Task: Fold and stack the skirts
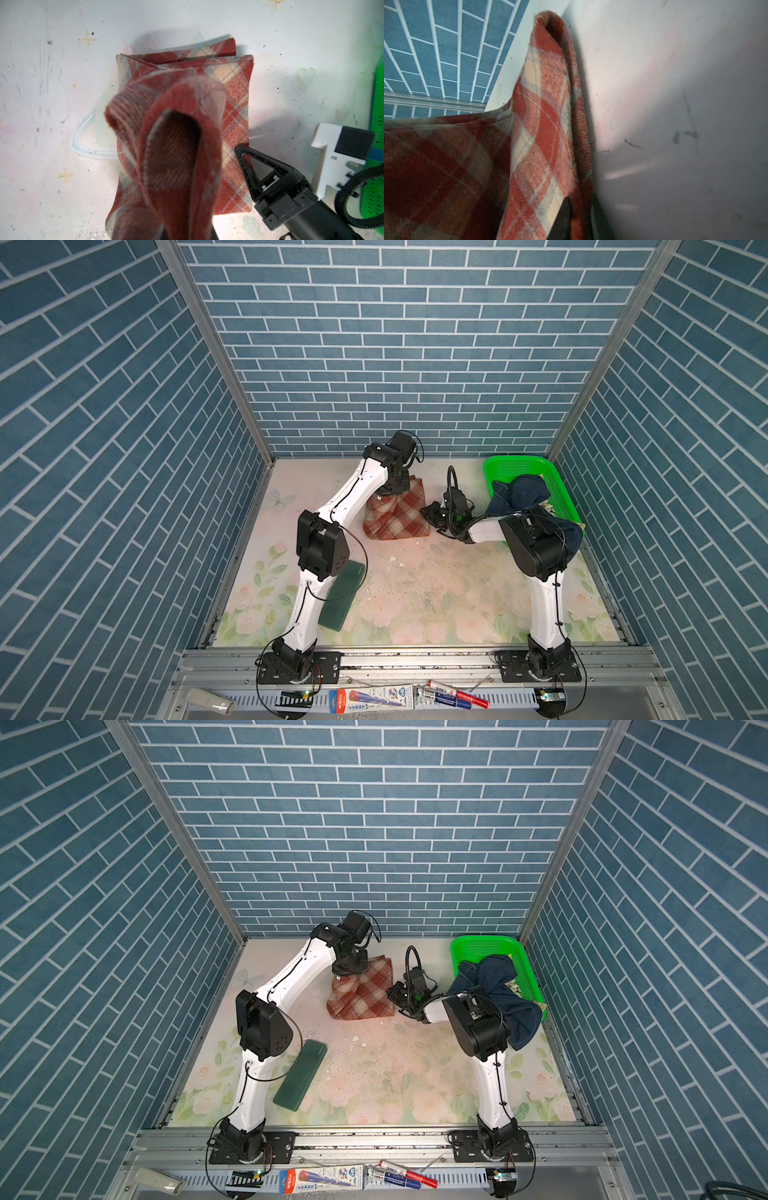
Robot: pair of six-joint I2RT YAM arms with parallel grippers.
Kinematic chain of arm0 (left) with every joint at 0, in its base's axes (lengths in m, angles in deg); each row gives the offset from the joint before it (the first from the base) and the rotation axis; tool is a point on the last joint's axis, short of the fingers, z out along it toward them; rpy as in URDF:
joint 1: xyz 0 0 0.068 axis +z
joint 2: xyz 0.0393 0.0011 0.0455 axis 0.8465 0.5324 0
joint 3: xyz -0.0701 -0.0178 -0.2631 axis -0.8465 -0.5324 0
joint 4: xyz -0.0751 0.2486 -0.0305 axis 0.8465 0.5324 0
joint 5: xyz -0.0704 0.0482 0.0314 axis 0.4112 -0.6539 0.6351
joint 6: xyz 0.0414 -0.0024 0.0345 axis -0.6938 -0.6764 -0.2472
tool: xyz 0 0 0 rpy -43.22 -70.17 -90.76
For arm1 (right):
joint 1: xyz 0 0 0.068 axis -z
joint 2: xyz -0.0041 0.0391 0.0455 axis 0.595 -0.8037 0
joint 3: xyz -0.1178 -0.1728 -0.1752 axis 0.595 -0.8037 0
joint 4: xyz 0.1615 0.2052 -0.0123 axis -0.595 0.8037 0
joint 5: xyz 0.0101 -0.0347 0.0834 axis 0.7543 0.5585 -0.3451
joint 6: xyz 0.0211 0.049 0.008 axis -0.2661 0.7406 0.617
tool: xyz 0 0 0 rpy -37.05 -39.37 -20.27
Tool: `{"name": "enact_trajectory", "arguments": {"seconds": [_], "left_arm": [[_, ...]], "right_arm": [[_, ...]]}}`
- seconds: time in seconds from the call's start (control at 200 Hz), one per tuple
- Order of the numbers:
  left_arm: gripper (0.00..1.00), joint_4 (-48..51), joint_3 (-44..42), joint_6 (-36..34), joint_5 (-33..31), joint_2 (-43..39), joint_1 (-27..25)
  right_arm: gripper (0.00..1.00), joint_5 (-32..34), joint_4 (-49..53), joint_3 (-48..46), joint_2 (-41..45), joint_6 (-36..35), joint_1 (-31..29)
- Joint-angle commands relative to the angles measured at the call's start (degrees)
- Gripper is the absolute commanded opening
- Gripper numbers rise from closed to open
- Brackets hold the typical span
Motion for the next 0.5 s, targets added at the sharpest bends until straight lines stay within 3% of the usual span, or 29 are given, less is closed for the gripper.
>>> {"name": "enact_trajectory", "arguments": {"seconds": [0.0,0.19,0.26,0.325,0.415,0.495], "left_arm": [[0.01,0.74,1.28,0.59,1.74,2.17,-0.42],[0.03,-0.52,5.33,3.49,5.48,8.09,-1.11],[0.09,-1.11,7.32,5.02,6.98,9.9,-1.14],[0.24,-1.45,8.9,6.25,8.21,11.17,-1.24],[0.53,-1.93,10.26,7.1,9.58,11.61,-1.35],[0.85,-3.43,9.66,6.99,9.62,9.86,-1.68]], "right_arm": [[0.18,0.71,3.3,-2.55,-1.67,1.32,-0.08],[0.21,0.39,2.81,-4.03,-0.29,0.88,-0.01],[0.25,0.31,2.46,-4.84,0.28,0.96,0.0],[0.31,0.52,2.26,-5.99,1.1,1.05,0.11],[0.4,0.84,1.38,-8.22,2.54,1.44,0.68],[0.44,0.92,0.95,-9.85,3.69,1.57,1.52]]}}
